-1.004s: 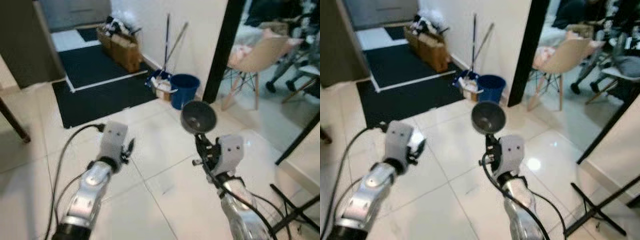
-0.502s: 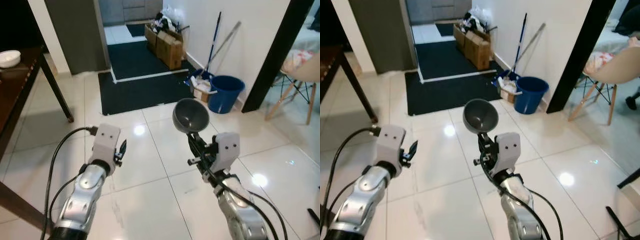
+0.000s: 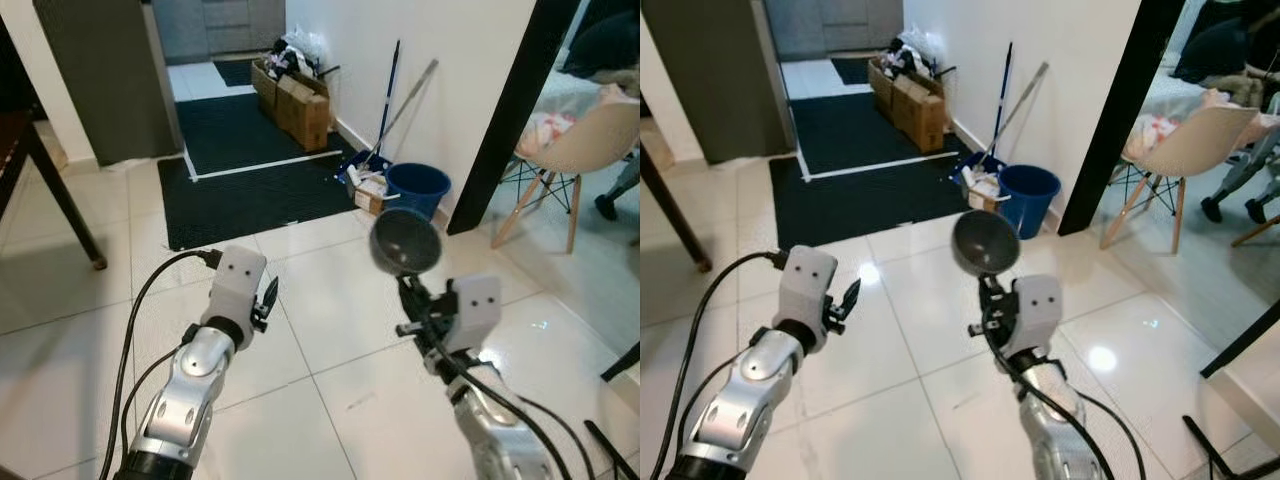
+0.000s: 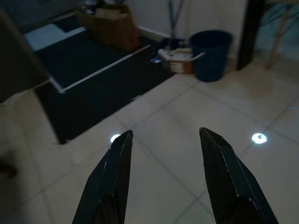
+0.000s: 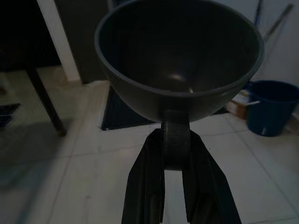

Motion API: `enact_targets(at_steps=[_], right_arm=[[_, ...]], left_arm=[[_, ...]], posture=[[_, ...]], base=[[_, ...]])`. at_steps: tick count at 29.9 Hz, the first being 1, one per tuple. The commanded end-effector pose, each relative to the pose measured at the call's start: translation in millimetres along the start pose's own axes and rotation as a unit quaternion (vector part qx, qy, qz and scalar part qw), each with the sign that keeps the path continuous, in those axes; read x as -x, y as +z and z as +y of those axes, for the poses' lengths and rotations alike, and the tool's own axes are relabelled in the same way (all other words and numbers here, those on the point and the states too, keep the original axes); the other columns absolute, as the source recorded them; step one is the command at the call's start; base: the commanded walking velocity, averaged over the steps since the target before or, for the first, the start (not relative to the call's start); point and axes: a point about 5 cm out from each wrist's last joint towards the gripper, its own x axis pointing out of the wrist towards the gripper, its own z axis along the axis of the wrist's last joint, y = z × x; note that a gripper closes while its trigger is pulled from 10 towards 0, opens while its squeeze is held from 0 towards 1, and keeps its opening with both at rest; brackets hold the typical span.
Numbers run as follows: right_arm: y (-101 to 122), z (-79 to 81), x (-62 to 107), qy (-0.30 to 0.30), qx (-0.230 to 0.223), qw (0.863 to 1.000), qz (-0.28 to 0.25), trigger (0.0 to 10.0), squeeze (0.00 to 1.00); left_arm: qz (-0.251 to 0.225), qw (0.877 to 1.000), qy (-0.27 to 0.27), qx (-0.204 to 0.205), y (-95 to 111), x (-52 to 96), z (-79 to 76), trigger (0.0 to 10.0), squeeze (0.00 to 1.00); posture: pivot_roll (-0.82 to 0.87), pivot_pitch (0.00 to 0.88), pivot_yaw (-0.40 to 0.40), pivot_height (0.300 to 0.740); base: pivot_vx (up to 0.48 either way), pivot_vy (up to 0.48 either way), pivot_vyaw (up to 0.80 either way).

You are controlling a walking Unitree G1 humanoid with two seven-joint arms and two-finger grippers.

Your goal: Setting the table

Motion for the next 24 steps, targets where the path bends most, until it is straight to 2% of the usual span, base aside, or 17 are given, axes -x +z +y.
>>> enact_targets(at_steps=[1,24], right_arm=[[-3.2,-2.6,4.0,-0.001,0.007,1.0,0.01,10.0,0.0],[-3.5,-4.9,4.7,-0.015,0.012,1.0,0.011,10.0,0.0]], left_arm=[[0.007,1.0,-0.008,0.001,-4.7,0.5,-5.6,10.0,0.0],[0.002,1.0,-0.01,0.002,-3.3,-0.2,-5.9,10.0,0.0]], posture=[[0.07,0.082,0.072,0.74],[0.08,0.088,0.077,0.74]], base=[[0.48,0.0,0.0],[0.48,0.0,0.0]])
